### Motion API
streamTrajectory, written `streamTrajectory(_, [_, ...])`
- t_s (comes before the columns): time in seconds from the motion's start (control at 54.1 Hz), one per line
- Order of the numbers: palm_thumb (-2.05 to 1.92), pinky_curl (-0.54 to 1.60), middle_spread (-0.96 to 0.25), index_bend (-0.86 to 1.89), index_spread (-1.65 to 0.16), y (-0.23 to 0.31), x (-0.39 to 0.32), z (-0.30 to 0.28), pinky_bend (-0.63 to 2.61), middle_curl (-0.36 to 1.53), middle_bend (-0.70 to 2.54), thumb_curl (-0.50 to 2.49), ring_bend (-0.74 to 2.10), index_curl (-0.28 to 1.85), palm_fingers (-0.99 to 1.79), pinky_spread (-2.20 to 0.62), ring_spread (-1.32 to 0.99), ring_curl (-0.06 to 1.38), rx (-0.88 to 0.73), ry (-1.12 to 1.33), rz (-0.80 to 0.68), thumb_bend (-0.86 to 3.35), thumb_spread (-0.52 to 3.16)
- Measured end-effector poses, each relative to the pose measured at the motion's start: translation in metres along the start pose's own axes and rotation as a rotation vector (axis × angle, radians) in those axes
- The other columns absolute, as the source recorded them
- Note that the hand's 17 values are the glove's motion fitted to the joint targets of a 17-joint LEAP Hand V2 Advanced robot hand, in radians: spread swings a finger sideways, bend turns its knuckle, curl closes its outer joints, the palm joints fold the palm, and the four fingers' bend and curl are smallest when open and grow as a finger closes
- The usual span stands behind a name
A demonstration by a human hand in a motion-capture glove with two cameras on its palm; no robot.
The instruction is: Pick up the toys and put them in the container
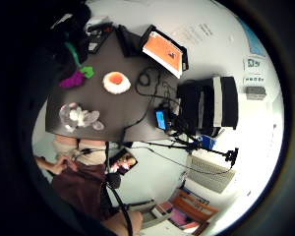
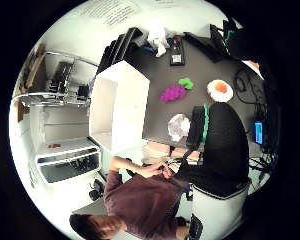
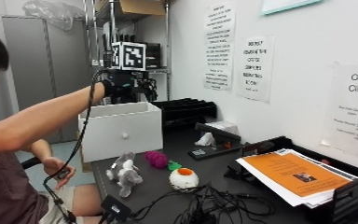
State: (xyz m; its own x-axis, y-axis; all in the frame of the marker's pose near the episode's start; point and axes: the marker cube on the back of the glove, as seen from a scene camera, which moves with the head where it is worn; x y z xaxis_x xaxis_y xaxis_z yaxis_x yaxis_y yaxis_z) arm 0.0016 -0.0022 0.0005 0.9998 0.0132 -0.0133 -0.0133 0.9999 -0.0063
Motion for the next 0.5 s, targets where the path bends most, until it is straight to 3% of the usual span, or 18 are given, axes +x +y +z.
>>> streamTrajectory(0.24, [0.15, 0.26, -0.15, 0.13, -0.17, -0.022, 0.014, 0.0, 0.68, 0.09, 0.16, 0.09, 0.66, 0.1, 0.37, -0.17, -0.21, 0.22, -0.019, 0.033, 0.07, 0.22, 1.23])
streamTrajectory(0.499, [0.03, 0.32, -0.12, 0.13, -0.21, -0.055, 0.026, -0.001, 0.8, 0.16, 0.18, 0.16, 0.72, 0.14, 0.09, -0.13, -0.21, 0.26, -0.041, 0.094, 0.109, 0.18, 1.52])
